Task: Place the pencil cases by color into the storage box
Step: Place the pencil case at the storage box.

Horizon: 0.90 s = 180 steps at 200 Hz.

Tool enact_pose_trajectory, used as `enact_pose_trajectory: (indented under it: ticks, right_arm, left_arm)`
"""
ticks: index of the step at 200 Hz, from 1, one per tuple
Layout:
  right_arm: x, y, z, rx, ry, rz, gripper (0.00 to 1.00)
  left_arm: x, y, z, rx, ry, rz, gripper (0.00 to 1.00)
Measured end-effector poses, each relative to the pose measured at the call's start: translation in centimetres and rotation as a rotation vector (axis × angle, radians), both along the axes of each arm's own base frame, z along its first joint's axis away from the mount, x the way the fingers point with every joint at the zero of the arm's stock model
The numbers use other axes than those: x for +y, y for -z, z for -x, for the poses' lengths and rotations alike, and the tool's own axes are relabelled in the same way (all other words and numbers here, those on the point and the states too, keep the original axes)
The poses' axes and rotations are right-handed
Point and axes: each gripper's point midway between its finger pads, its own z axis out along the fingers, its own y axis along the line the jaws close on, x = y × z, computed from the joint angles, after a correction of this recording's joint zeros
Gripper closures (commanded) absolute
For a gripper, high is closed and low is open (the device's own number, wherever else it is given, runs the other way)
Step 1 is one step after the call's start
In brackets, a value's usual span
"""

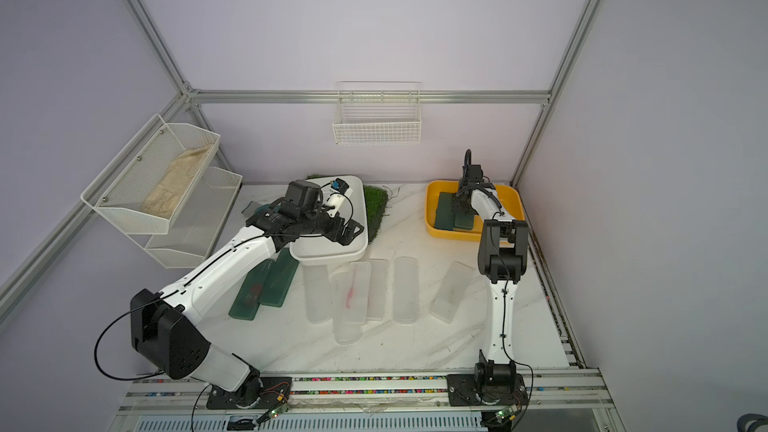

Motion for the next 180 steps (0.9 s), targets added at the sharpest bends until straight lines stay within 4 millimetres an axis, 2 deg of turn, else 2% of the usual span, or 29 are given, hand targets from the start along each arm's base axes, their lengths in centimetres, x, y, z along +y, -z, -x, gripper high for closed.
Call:
enact_pose_trajectory:
  ticks: [26,44,87,110,133,163,180]
  right_arm:
    - [1.3,0.2,-0.1,-0.001,-0.025,-0.017,0.15]
    - [1.7,0.2,-0.1,-0.003,-0.029,-0.022,0.03]
    - [2.2,0.2,0.0,-0.005,-0.021,-0.050,0.03]
    - [2.3,-0.4,1.0,0.003,0.003,-0.074,0.03]
    - [2.4,-3.2,1.8,-0.039,0.035,-0.099,0.03]
    - [2.4,-9.1,2.5,-0.153,0.057,-0.121,0.03]
    - [2.8,-10.9,3.0,-0.200,0.057,-0.146,0.07]
  left_arm:
    - [2.6,0.1,-0.4,0.014,-0.103,-0.014,0.00]
    - [4.0,0.4,-0.4,0.031,-0.156,-0.025,0.00]
    - [5.8,0.4,0.1,0.047,-0.226,-0.053,0.00]
    - [7.2,0.5,1.2,0.048,-0.259,-0.080,0.00]
    - [9.2,0.9,2.6,0.057,-0.305,-0.112,0.00]
    - [11.3,2.5,4.6,0.092,-0.355,-0.149,0.00]
    - [12.0,3.4,5.5,0.114,-0.374,-0.169,0.00]
